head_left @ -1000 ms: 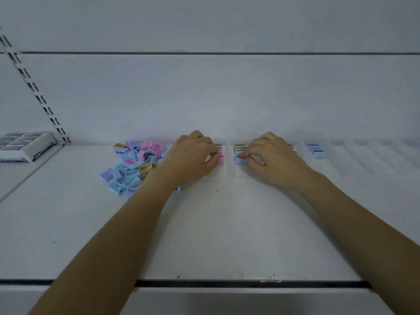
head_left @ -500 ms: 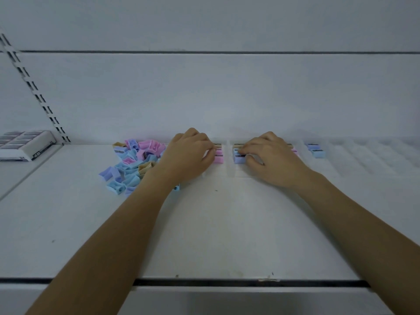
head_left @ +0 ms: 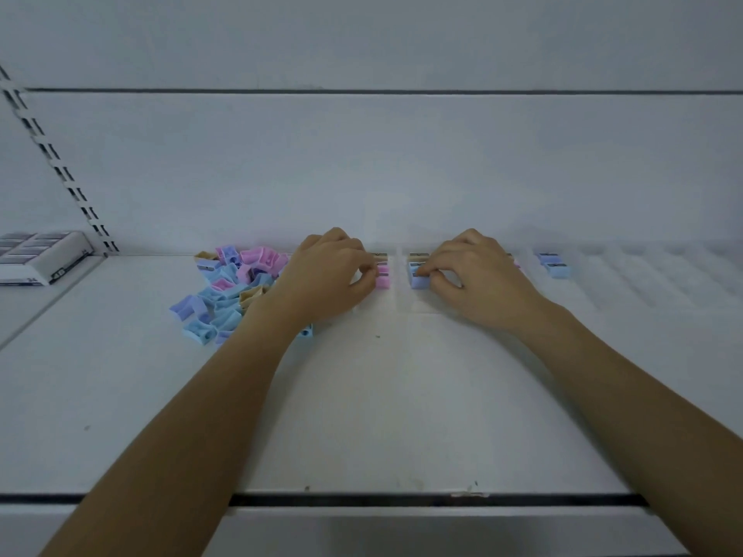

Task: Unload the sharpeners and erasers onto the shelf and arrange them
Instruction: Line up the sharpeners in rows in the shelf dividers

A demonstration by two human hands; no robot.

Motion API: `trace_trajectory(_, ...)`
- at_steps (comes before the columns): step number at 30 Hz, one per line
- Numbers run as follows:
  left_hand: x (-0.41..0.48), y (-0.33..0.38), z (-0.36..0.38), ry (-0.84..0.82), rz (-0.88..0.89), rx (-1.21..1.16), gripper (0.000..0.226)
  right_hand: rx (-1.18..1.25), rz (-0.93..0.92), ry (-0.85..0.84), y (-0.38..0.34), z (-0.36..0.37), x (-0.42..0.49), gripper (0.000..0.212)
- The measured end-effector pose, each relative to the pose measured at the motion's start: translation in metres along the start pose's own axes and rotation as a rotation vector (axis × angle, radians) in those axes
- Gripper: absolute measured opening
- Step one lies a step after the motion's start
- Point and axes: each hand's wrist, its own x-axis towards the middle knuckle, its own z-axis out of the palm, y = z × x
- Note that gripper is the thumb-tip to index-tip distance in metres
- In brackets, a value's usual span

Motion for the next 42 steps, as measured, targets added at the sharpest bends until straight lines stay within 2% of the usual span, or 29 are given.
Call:
trace_trajectory(5,0.002,-0.01,-0.013,0.15,-0.052,-0.071,0.03,0.057,0.037,0.073,-0.006,-0.004,0.005,0.038)
trace_trajectory(8,0.001,-0.022,-0.029,0.227,-0.135,-0.122,0.025,0.068,-0.034,0.042,-0.02,-0.005,0.013,0.041)
trace_trajectory(10,-0.004,-0.035,-0.043,0.21,-0.148,-0.131,0.024,0.044,-0.081,-0.004,-0.033,-0.006,0.021,0.044)
trace_trajectory(16,-0.034,-0.099,-0.078,0.006,-0.083,-0.093,0.021,0.074,-0.087,-0.058,-0.082,0.001,0.04,0.03)
trace_trajectory(22,-0.077,-0.152,-0.076,-0.179,-0.019,-0.163,0.015,0.075,-0.072,-0.156,-0.145,0.033,0.056,0.027)
trace_trajectory(25,-0.085,-0.171,-0.07,-0.233,-0.011,-0.19,0.02,0.085,-0.019,-0.125,-0.167,0.048,0.062,0.028)
trace_trajectory(31,-0.084,-0.186,-0.044,-0.191,-0.055,-0.266,0.04,-0.027,0.093,-0.206,-0.184,0.065,0.07,0.038)
trace_trajectory(35,-0.084,-0.191,-0.027,-0.118,-0.057,-0.283,0.031,0.009,0.172,-0.103,-0.192,0.065,0.079,0.034)
trace_trajectory(39,-0.088,-0.196,-0.023,-0.058,-0.032,-0.319,0.023,-0.033,0.194,-0.174,-0.193,0.076,0.093,0.033)
trace_trajectory(42,-0.09,-0.199,-0.024,-0.033,0.008,-0.305,0.017,0.05,0.233,-0.109,-0.194,0.083,0.095,0.027)
